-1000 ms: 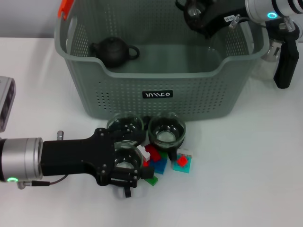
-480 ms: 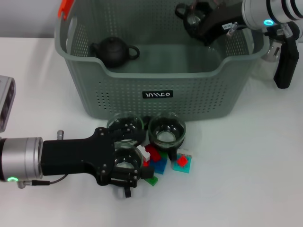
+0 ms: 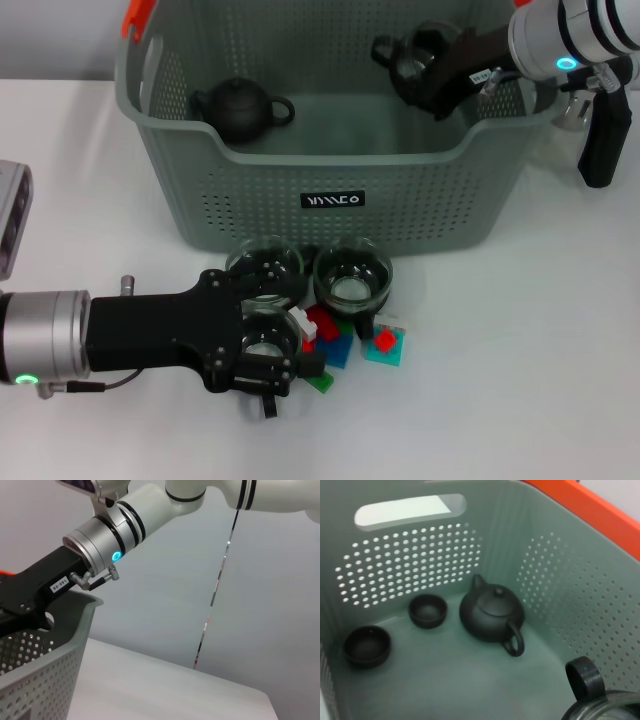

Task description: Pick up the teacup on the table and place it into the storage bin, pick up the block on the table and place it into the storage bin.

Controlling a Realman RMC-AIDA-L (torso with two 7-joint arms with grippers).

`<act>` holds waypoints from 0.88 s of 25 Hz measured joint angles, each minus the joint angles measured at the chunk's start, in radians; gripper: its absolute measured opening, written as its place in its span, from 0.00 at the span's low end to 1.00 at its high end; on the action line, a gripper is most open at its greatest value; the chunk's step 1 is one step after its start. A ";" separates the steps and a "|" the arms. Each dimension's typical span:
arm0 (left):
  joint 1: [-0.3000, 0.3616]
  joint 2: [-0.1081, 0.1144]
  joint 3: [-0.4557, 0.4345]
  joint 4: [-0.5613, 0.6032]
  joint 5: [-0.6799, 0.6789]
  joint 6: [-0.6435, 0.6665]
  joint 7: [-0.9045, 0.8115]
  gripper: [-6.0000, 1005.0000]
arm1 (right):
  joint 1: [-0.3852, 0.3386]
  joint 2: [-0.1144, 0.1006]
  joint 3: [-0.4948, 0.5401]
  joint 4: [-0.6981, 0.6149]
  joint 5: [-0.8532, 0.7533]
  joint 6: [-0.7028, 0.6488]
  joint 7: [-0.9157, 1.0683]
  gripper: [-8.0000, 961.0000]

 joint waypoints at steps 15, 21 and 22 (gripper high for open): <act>0.000 -0.002 0.000 -0.002 0.000 0.000 0.000 0.90 | -0.004 -0.003 -0.001 -0.006 -0.002 -0.028 0.001 0.06; 0.000 -0.002 -0.002 -0.001 0.000 0.000 0.000 0.90 | -0.010 -0.001 -0.002 -0.027 -0.002 -0.025 0.002 0.06; 0.000 -0.002 -0.002 -0.001 0.000 0.000 0.000 0.90 | -0.010 -0.001 -0.002 -0.027 -0.002 -0.025 0.002 0.06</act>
